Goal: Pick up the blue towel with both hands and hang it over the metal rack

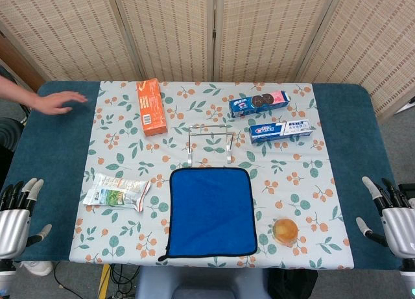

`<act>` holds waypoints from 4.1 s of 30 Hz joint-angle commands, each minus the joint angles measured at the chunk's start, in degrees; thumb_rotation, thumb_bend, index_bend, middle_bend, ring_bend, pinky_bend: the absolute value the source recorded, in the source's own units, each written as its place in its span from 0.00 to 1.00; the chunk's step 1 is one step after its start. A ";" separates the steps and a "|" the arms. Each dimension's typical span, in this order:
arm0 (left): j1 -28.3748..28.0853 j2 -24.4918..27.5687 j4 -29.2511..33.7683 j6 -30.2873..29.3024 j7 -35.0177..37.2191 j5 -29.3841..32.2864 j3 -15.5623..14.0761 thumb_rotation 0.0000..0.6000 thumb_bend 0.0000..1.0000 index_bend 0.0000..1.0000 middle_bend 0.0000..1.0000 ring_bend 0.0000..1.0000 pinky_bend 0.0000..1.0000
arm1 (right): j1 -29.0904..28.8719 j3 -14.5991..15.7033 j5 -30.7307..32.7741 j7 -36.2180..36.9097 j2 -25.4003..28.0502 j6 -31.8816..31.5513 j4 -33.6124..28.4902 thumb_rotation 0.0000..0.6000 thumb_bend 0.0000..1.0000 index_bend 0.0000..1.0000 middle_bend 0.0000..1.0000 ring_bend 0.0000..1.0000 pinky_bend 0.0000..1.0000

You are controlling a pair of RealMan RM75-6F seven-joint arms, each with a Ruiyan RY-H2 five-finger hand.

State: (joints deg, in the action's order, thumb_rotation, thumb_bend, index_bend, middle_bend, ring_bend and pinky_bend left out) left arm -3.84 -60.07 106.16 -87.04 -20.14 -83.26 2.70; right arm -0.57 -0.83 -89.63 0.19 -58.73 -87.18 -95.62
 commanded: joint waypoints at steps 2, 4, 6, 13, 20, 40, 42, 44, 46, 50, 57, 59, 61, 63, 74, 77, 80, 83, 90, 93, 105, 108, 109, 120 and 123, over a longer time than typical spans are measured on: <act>0.02 -0.04 -0.06 -0.05 0.02 -0.02 -0.02 1.00 0.17 0.00 0.00 0.00 0.00 | -0.09 -0.02 -0.03 0.01 0.00 0.10 0.03 1.00 0.29 0.05 0.17 0.02 0.16; 0.05 -0.02 -0.07 -0.14 0.08 -0.13 -0.03 1.00 0.17 0.00 0.00 0.00 0.00 | -0.14 -0.03 -0.15 0.13 0.02 0.10 0.07 1.00 0.29 0.05 0.17 0.02 0.16; 0.12 0.04 -0.06 -0.21 0.04 -0.28 -0.13 1.00 0.17 0.00 0.00 0.00 0.00 | -0.18 0.00 -0.29 0.27 0.08 0.11 0.16 1.00 0.29 0.05 0.17 0.02 0.16; 0.12 0.27 -0.06 -0.26 0.32 -0.62 -0.19 1.00 0.17 0.00 0.00 0.00 0.00 | -0.43 -0.07 -0.63 0.62 0.01 0.19 0.37 1.00 0.29 0.05 0.17 0.02 0.16; -0.45 1.22 -0.67 0.62 1.59 -1.99 -0.53 1.00 0.17 0.00 0.00 0.00 0.00 | -0.68 -0.10 -1.21 0.54 0.08 0.07 0.28 1.00 0.29 0.05 0.18 0.03 0.16; -9.11 3.00 -7.20 7.84 12.62 -19.34 -3.68 1.00 0.17 0.23 0.36 0.38 0.55 | -7.48 1.35 -11.57 -4.68 0.54 6.27 -4.69 1.00 0.29 0.05 0.33 0.30 0.40; -10.52 2.79 -7.06 9.35 12.77 -21.07 -4.12 1.00 0.17 0.25 0.45 0.47 0.67 | -8.80 1.65 -13.07 -5.57 0.06 7.89 -5.47 1.00 0.29 0.05 0.36 0.34 0.43; -11.95 2.20 -7.02 10.68 12.87 -22.85 -4.44 1.00 0.17 0.27 0.51 0.51 0.75 | -10.09 1.94 -13.97 -6.74 -0.54 9.91 -6.30 1.00 0.29 0.06 0.40 0.38 0.47; -13.26 1.46 -7.19 11.90 13.14 -24.28 -4.71 1.00 0.17 0.29 0.61 0.57 0.82 | -11.20 2.16 -14.63 -7.68 -1.08 11.64 -7.02 1.00 0.29 0.07 0.44 0.44 0.53; -16.24 -0.67 -7.94 14.37 14.35 -27.20 -5.23 1.00 0.17 0.33 0.73 0.65 0.88 | -13.34 2.37 -15.65 -9.54 -2.70 14.75 -8.78 1.00 0.29 0.10 0.55 0.54 0.68; -20.85 -4.78 -9.38 18.48 14.48 -31.26 -6.38 1.00 0.17 0.36 0.86 0.77 0.96 | -16.32 3.33 -17.18 -12.30 -5.39 19.33 -10.50 1.00 0.29 0.14 0.70 0.67 0.82; -21.80 -5.69 -9.24 19.74 14.44 -31.45 -6.65 1.00 0.17 0.36 0.89 0.80 0.97 | -16.74 3.51 -17.17 -12.79 -5.77 19.97 -10.74 1.00 0.29 0.14 0.72 0.68 0.84; -22.84 -6.98 -9.15 21.01 14.26 -31.62 -6.84 1.00 0.17 0.36 0.92 0.83 0.98 | -17.08 3.73 -17.14 -13.22 -6.06 20.42 -10.91 1.00 0.29 0.14 0.74 0.70 0.85; -23.89 -8.48 -9.23 22.40 13.87 -31.66 -6.94 1.00 0.17 0.36 0.93 0.84 0.98 | -17.37 3.94 -17.03 -13.70 -6.33 20.87 -10.88 1.00 0.29 0.15 0.76 0.72 0.85; -27.76 -16.64 -12.26 27.84 10.49 -30.31 -7.15 1.00 0.17 0.37 0.99 0.89 1.00 | -18.71 5.28 -16.06 -15.65 -7.85 23.46 -10.70 1.00 0.29 0.16 0.79 0.76 0.87; -28.43 -18.83 -13.77 28.87 9.83 -29.62 -7.49 1.00 0.17 0.37 1.00 0.90 1.00 | -18.78 5.64 -15.60 -15.85 -7.99 23.59 -10.47 1.00 0.29 0.16 0.79 0.76 0.88; -28.93 -20.48 -15.03 29.71 9.11 -28.99 -7.72 1.00 0.17 0.37 1.00 0.91 1.00 | -18.86 5.83 -15.17 -15.92 -8.15 23.69 -10.23 1.00 0.29 0.16 0.80 0.76 0.88; -29.31 -22.12 -16.35 30.45 8.20 -28.13 -7.89 1.00 0.17 0.37 1.00 0.91 1.00 | -19.03 6.00 -14.84 -15.90 -8.33 23.80 -10.01 1.00 0.29 0.16 0.80 0.77 0.88; -29.83 -24.15 -18.87 30.72 6.88 -26.26 -8.13 1.00 0.17 0.38 1.00 0.91 1.00 | -19.46 6.31 -14.31 -15.71 -8.54 23.90 -9.70 1.00 0.29 0.16 0.80 0.77 0.88; -30.05 -24.39 -19.19 30.77 6.64 -25.71 -8.49 1.00 0.17 0.38 1.00 0.91 1.00 | -19.61 6.44 -14.07 -15.61 -8.61 23.94 -9.54 1.00 0.29 0.16 0.80 0.77 0.88; -31.58 -27.69 -21.29 31.81 6.85 -23.44 -9.05 1.00 0.17 0.39 1.00 0.92 1.00 | -19.68 7.27 -13.25 -15.27 -8.86 23.68 -8.74 1.00 0.29 0.16 0.80 0.77 0.88; -31.87 -28.28 -21.52 31.76 6.83 -23.10 -9.18 1.00 0.17 0.39 1.00 0.92 1.00 | -19.80 7.56 -13.03 -15.28 -9.08 24.07 -8.30 1.00 0.29 0.16 0.80 0.77 0.88; -31.99 -28.42 -21.59 31.83 6.87 -22.99 -9.23 1.00 0.17 0.40 1.00 0.92 1.00 | -19.83 7.65 -12.97 -15.29 -9.21 24.19 -8.12 1.00 0.29 0.16 0.80 0.77 0.88; -33.15 -29.52 -21.95 32.19 6.81 -21.36 -9.32 1.00 0.24 0.46 1.00 0.93 1.00 | -19.91 8.41 -12.39 -15.58 -11.73 24.91 -5.12 1.00 0.29 0.17 0.80 0.77 0.88; -33.24 -30.03 -22.41 31.81 7.35 -21.03 -9.40 1.00 0.26 0.50 1.00 0.93 1.00 | -19.90 8.54 -12.00 -15.32 -12.41 25.03 -4.30 1.00 0.29 0.17 0.80 0.77 0.88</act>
State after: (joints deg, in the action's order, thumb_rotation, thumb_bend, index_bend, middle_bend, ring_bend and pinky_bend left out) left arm -37.05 -90.00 83.85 -55.15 -12.90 -104.39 -6.66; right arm -20.48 7.66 -101.78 -15.23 -70.96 -62.20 -100.12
